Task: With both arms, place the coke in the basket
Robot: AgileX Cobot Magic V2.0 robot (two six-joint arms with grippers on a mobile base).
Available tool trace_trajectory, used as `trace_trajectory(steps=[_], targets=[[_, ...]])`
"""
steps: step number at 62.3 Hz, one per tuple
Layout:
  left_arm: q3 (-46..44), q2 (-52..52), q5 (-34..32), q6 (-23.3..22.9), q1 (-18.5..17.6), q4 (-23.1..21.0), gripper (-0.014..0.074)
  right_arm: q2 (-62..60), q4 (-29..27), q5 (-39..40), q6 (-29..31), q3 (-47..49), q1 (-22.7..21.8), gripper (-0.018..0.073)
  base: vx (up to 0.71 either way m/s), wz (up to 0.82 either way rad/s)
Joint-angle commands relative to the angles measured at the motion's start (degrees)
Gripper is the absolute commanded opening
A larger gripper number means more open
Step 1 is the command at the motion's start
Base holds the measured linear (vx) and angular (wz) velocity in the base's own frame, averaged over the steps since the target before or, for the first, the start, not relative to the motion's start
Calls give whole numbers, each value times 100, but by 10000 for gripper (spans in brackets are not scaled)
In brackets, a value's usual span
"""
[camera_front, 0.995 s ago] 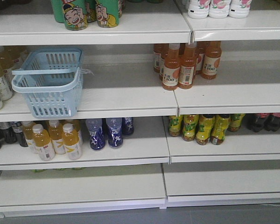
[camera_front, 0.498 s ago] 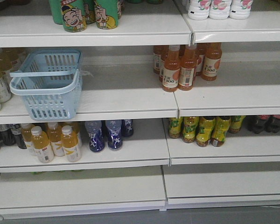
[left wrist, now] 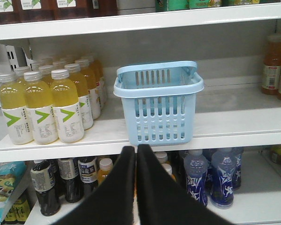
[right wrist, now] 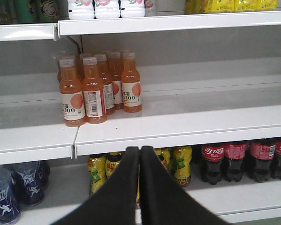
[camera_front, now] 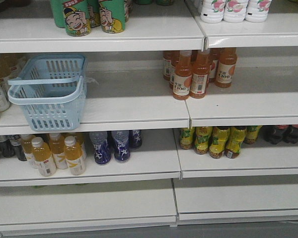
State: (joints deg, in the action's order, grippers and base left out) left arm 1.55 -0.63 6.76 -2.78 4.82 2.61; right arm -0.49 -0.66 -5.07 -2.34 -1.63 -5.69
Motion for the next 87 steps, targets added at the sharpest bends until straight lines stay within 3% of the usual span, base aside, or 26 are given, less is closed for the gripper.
trace_trajectory(steps=[1,87], targets=[[85,-90,-403,-21,-33,-49,-5,-84,16,419,39,-110,-41,-10,3,0],[85,-90,-403,-21,-33,-49,-5,-84,16,417,39,-110,-41,-10,2,0]])
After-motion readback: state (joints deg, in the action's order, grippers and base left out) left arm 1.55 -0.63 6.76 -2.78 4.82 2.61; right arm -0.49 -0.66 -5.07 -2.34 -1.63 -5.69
